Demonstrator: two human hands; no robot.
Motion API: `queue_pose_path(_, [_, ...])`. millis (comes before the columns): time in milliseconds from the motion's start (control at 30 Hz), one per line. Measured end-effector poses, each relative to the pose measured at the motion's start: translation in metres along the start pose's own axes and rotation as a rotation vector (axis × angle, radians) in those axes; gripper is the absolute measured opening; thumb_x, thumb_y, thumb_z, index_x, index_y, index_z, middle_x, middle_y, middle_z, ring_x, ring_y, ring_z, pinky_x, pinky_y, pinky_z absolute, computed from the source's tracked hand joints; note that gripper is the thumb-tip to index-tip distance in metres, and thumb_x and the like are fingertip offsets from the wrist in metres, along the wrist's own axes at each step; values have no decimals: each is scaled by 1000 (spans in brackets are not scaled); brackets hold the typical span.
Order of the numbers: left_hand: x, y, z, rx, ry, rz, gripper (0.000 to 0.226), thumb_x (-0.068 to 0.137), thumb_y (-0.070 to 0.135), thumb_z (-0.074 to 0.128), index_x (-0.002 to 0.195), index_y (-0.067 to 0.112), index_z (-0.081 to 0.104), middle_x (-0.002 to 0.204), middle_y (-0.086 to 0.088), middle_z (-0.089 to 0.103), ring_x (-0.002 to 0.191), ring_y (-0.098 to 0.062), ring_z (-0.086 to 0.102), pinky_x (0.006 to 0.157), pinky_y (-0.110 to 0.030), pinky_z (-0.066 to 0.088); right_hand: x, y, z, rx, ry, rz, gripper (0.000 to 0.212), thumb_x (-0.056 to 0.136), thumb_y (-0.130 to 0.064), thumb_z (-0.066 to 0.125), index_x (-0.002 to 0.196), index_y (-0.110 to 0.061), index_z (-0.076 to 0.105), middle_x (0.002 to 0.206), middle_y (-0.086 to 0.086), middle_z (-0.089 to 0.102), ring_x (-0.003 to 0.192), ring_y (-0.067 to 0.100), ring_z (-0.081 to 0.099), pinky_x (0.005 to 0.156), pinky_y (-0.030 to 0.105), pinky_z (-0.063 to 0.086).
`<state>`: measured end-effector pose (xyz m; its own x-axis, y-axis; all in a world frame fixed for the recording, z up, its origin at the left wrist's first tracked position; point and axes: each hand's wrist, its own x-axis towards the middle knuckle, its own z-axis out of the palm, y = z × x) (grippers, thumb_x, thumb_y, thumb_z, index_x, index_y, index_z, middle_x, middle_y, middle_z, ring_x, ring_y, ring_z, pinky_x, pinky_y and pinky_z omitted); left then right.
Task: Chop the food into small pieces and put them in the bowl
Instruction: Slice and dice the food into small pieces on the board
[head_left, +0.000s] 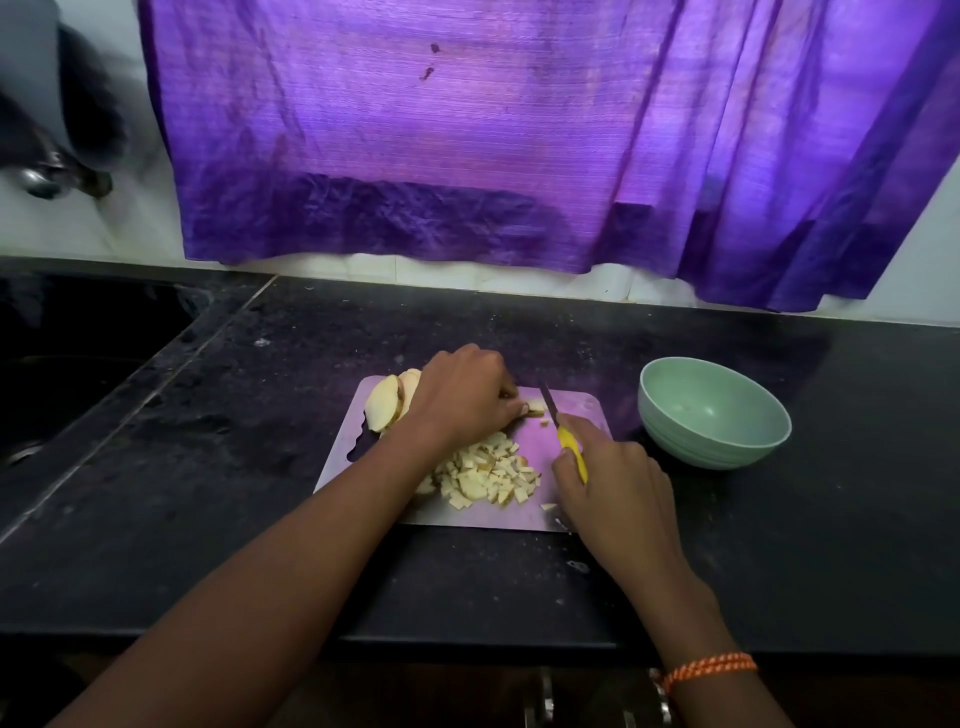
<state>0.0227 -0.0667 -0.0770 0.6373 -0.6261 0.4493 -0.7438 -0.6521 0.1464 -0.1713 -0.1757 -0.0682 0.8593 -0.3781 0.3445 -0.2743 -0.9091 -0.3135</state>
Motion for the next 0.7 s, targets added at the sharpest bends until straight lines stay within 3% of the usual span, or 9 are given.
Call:
queue_pose_path(133, [0,0,2,-18,-7,-21,30,93,55,73,104,30,85,97,11,76,91,-12,64,75,-39,59,6,-2,7,-55,-37,-11,48,102,-36,43,150,-41,42,101,10,67,90,34,63,66,37,36])
queue_pose_path(433, [1,0,7,-26,-26,-70,30,91,57,74,95,28,84,87,12,73,78,-8,62,67,-38,60,11,-2,8,-90,-74,-52,45,104,-37,41,149,-37,45,105,7,68,92,28,63,67,36,36])
queue_pose_path(600, [1,5,6,-19,-10,-90,32,91,58,74,91,28,84,82,12,73,77,-8,63,67,-36,59,3,0,7,-83,-78,-27,45,102,-38,41,147,-39,46,101,6,67,87,28,62,65,37,37])
queue_pose_path(700, [-1,5,6,-4,14,-85,31,92,57,73,88,28,83,79,11,71,76,-9,62,65,-35,57,-8,2,0,-81,-76,-6,45,104,-39,42,148,-40,45,90,1,56,77,24,52,64,36,35])
